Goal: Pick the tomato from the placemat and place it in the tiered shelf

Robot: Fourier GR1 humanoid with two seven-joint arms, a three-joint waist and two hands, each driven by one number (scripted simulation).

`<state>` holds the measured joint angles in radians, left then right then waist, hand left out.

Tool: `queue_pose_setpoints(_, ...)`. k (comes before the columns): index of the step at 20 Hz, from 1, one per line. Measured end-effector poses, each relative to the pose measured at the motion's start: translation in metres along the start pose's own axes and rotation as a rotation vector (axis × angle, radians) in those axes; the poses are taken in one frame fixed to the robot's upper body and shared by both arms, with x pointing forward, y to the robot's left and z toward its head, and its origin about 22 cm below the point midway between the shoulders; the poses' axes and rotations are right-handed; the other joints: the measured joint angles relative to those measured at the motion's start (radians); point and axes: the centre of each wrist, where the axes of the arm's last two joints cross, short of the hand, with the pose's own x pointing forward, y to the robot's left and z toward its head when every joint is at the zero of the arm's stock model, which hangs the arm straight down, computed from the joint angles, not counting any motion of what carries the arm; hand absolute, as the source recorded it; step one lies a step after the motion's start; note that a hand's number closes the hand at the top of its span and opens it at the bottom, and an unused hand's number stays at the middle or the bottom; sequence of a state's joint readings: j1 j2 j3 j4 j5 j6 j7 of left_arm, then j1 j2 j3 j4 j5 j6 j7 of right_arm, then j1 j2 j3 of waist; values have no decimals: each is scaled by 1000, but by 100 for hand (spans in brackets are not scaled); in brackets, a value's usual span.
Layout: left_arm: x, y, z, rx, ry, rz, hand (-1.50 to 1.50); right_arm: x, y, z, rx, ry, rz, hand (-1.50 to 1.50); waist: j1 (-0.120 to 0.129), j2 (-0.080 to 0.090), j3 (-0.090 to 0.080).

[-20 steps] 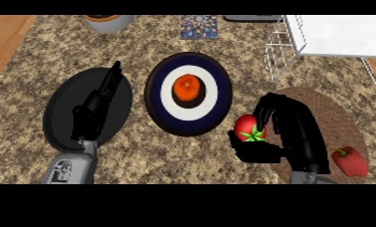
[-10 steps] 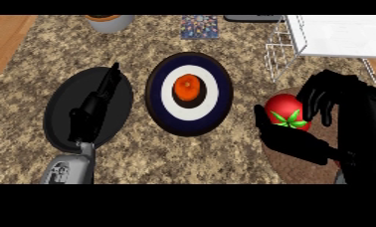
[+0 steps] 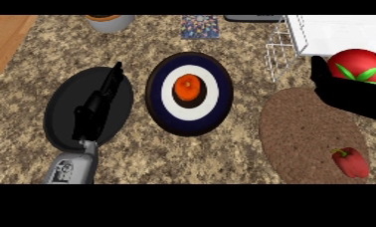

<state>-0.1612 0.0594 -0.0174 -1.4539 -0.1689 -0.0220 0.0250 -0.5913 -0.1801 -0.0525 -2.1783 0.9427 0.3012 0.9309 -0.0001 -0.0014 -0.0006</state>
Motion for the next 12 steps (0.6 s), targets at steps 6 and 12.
queue_pose_setpoints(6, 1, 7, -4, -5, -6, 5, 0, 4, -14, -41, -64, 25, 7, 150, 3, 1, 0)
queue_pose_setpoints(12, 0, 11, -1, -3, -9, -1, 0, -1, -28, -76, -142, 39, 32, 150, 4, 1, 0)
